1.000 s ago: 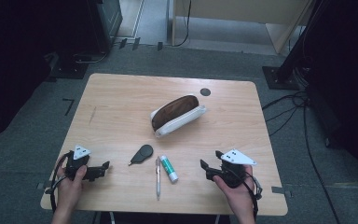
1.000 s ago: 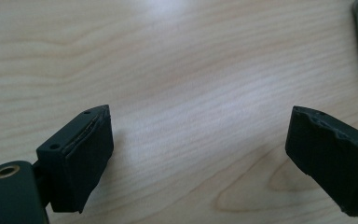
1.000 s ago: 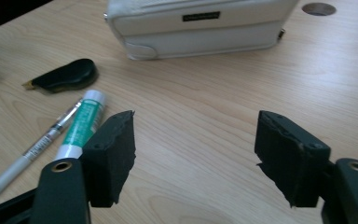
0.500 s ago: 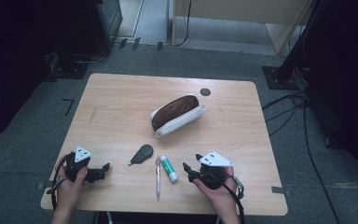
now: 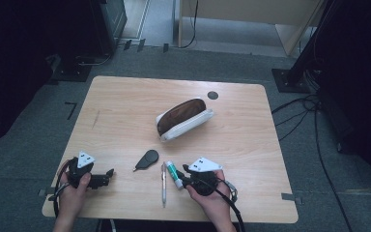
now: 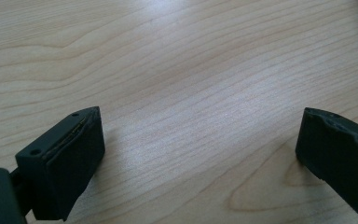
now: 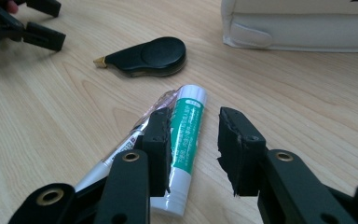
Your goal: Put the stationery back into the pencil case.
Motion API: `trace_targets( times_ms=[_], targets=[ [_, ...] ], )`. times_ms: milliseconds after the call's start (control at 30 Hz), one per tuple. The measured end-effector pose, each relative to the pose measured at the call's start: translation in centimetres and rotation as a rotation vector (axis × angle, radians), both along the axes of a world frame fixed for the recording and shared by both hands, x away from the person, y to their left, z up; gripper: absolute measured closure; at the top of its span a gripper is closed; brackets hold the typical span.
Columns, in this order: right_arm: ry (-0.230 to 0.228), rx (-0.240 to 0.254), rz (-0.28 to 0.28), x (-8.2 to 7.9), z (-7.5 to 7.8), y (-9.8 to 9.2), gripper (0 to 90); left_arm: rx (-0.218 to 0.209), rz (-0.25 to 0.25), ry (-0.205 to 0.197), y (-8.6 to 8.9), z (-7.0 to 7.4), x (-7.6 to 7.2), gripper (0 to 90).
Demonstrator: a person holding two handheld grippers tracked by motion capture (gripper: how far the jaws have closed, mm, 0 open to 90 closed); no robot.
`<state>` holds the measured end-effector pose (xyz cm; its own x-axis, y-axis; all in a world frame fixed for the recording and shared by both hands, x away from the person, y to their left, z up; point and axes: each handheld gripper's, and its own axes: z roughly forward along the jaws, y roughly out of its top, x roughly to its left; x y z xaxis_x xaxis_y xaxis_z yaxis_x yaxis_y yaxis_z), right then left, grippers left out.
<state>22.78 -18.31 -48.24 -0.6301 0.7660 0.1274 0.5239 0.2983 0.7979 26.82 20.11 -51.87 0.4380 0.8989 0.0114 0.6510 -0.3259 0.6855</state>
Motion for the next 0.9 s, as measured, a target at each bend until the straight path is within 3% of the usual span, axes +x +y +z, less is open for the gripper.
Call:
trace_targets(
  times_ms=[333, 433, 767, 900],
  targets=[
    [0.016, -0.041, 0.01, 0.3, -1.0, 1.1, 70.5, 0.0, 0.0, -0.001, 0.0, 0.0, 0.0, 1.3],
    [0.028, -0.033, 0.025, 0.3, -1.2, 1.3, 72.8, 0.0, 0.0, 0.0, 0.0, 0.0, 0.0, 1.3],
    [0.048, -0.059, 0.017, 0.4, -1.7, 2.0, 69.9, 0.0, 0.0, 0.0, 0.0, 0.0, 0.0, 1.3],
    [0.036, -0.107, 0.003, 0.3, -1.9, 2.3, 66.2, 0.0, 0.0, 0.0, 0.0, 0.0, 0.0, 1.3]
  ],
)
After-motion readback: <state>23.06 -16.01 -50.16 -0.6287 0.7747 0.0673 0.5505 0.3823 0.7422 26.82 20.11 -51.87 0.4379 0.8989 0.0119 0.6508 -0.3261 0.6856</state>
